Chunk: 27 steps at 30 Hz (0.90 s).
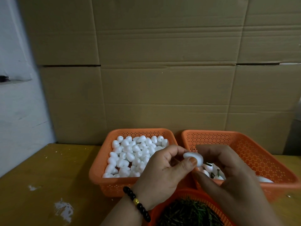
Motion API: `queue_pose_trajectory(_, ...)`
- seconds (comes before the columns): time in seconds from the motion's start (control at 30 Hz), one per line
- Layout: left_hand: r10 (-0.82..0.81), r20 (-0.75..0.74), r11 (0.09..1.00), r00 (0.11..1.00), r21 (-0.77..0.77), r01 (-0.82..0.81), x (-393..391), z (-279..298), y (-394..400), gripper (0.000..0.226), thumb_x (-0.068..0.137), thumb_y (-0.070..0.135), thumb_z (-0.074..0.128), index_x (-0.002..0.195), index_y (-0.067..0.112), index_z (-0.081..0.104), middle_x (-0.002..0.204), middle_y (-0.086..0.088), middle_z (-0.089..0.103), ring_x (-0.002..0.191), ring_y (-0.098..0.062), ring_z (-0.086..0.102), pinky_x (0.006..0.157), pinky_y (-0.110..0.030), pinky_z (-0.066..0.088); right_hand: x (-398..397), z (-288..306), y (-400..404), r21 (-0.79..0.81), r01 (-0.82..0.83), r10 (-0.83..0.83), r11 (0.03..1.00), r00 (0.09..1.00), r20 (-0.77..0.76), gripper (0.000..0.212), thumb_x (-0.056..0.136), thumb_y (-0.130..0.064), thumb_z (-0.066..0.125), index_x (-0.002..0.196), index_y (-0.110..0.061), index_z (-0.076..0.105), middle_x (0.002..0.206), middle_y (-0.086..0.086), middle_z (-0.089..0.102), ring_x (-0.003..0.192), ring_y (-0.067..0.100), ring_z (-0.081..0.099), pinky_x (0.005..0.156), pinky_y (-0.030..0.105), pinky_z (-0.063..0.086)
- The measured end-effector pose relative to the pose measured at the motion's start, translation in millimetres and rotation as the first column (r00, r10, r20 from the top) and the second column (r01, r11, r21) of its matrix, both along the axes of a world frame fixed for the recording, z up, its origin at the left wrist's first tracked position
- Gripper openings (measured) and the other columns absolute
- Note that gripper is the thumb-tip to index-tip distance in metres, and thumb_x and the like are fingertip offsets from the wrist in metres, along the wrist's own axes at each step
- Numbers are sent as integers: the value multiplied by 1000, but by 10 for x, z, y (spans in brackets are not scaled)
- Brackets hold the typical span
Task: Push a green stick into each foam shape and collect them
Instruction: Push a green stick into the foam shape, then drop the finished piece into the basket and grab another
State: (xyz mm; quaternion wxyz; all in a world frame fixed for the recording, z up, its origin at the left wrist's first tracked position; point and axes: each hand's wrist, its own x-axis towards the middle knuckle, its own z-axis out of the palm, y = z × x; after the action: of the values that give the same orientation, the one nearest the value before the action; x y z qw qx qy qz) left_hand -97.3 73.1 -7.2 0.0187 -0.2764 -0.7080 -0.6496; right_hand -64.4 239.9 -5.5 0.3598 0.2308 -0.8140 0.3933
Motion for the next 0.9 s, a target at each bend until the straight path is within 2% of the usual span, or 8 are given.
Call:
queue_pose_trajectory(0.13,22,-11,999,1000,-37,-22,-4,-21,17,36,76,55,62,93,24,70,73,16,63,71,0,56,69,-23,45,18,38,-18,-29,-30,30,999,999,-10,17,79,-35,73,91,-36,62,92,-18,64,88,3,64,73,14,48)
queue_pose_trajectory(0.27,29,21,998,999,-51,-28,-7,-34,32,40,75,60,60,92,25,70,71,18,64,68,5,57,67,-17,43,14,41,29,-38,-10,12,999,998,64,24,73,-23,76,86,-38,62,87,-19,67,82,-1,64,68,8,45)
queue_pose_trajectory(0.4,159,-35,969,987,-186,-163,-54,-50,-19,30,83,55,62,98,29,67,83,23,65,77,6,60,74,-16,50,-62,73,249,68,207,-216,976,961,176,15,72,-36,68,82,-40,57,78,-16,65,71,1,62,57,18,47)
queue_pose_trajectory(0.5,355,-225,821,907,-390,-418,-128,-53,-157,13,89,42,60,99,36,64,87,25,62,76,11,56,64,-8,42,-153,51,478,439,365,-481,821,857,186,16,81,-46,62,90,-39,51,77,-17,57,68,3,57,56,28,51)
queue_pose_trajectory(0.57,393,-324,683,861,-524,-509,-204,-51,-304,17,91,40,54,105,35,63,99,21,62,87,7,57,72,-13,45,-206,10,594,607,377,-594,700,779,201,18,85,-48,56,100,-39,50,81,-18,56,70,3,57,58,27,53)
queue_pose_trajectory(0.73,524,-293,393,799,-750,-533,-396,-60,-775,21,94,37,48,110,35,62,114,14,65,96,-6,58,82,-25,47,-298,-57,732,647,462,-700,607,697,159,30,91,-38,49,121,-40,47,104,-11,61,85,9,60,68,29,55)
queue_pose_trajectory(0.83,538,-250,347,805,-804,-482,-438,-91,-903,26,95,35,44,114,36,62,118,12,65,101,-8,58,85,-27,48,-283,-8,631,671,532,-744,516,666,45,44,89,-27,57,130,-33,46,128,-3,54,106,18,55,77,29,53)
queue_pose_trajectory(0.9,509,-241,369,826,-806,-463,-440,-98,-885,24,95,35,43,109,38,63,115,14,65,100,-6,59,86,-29,50,-223,53,530,610,473,-649,635,756,89,41,81,-17,68,120,-26,59,119,0,59,97,20,59,69,28,49)
